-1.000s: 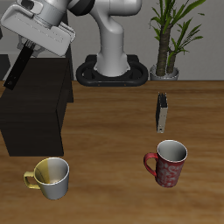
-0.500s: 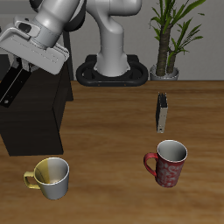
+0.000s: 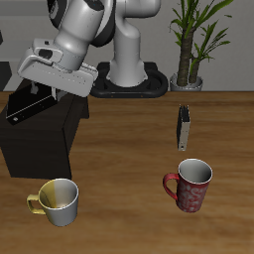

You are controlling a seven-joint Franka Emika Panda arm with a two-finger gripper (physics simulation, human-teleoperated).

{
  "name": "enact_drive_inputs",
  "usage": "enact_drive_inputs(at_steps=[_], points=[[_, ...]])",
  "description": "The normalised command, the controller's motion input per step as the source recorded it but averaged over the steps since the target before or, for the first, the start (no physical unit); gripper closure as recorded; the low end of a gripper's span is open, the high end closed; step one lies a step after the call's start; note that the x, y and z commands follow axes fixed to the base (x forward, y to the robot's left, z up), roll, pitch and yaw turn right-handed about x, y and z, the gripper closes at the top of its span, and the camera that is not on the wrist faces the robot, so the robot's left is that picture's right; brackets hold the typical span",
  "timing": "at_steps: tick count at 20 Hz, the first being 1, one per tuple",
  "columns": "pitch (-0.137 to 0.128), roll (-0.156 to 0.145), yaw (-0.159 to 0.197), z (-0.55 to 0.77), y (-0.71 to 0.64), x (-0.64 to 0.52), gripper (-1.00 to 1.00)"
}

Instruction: Place the black book flat on top of the shelf

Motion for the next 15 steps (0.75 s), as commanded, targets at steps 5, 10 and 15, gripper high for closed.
enact_drive_inputs(at_steps=[5, 10, 15], points=[[0.038, 0.054, -0.049, 0.01, 0.38, 0.04, -1.0], [-0.005, 0.073, -0.053, 0.17, 0.39, -0.09, -1.0], [-0.008, 0.086, -0.017, 0.07, 0.32, -0.13, -1.0]])
